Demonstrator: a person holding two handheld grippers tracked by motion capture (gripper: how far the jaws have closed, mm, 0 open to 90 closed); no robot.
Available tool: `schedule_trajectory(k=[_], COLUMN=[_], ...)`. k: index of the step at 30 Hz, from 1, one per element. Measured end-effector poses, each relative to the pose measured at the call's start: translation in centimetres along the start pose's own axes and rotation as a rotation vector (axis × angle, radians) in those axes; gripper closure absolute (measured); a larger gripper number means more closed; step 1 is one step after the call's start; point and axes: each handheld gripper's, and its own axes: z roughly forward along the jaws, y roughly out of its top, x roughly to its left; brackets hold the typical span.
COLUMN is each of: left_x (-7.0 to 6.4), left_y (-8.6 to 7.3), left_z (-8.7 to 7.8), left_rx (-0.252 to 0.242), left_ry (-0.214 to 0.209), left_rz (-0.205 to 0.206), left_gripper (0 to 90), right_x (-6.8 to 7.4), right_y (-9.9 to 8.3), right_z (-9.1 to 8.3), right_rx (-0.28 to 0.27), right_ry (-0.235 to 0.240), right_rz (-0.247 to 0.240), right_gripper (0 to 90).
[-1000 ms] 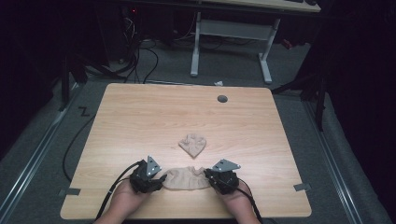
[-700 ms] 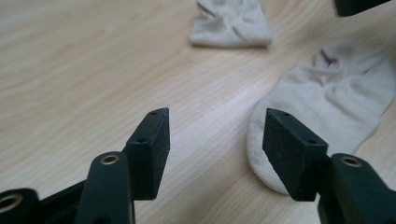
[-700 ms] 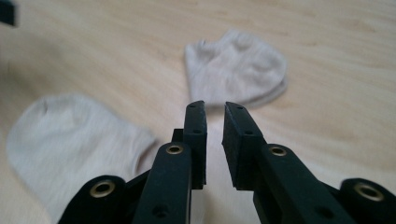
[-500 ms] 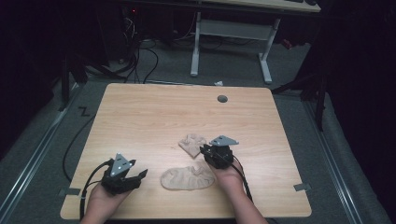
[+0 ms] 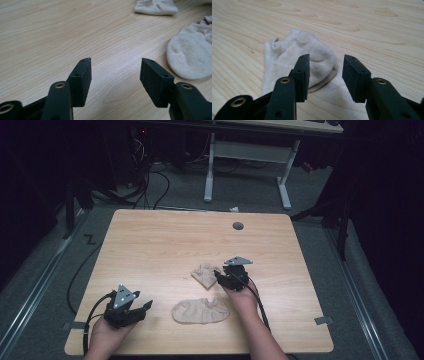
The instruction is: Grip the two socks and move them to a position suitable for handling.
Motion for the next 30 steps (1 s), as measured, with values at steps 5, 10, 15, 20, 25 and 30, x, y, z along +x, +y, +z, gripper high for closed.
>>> schedule_trajectory(k=[5,10,15,20,25,30], left_x=[0.3,0.7,1.2,1.3,1.2,1.0], left_y=[-0.6,-1.3,-1.8,-1.8,-1.7,-1.5], left_z=[-0.4,-1.0,-1.4,-1.5,-1.3,-1.2], left_rx=[0.008,0.014,0.016,0.01,0.015,0.006], left_ry=[0.02,0.034,0.04,0.039,0.027,0.018], left_rz=[-0.019,-0.037,-0.052,-0.056,-0.045,-0.04], left_gripper=[43.0,43.0,43.0,43.0,43.0,43.0], right_x=[-0.4,-0.6,0.3,1.6,1.8,1.6], right_y=[0.4,0.8,1.2,1.5,1.7,1.7], right_z=[0.7,1.8,2.1,1.1,-0.6,-2.2], right_rx=[-0.013,0.009,0.029,-0.011,-0.048,-0.087], right_ry=[0.018,0.043,0.054,0.048,0.069,0.092], right_rz=[0.015,0.035,-0.017,-0.084,-0.088,-0.077], right_gripper=[55.3,55.9,77.1,86.9,87.8,88.3])
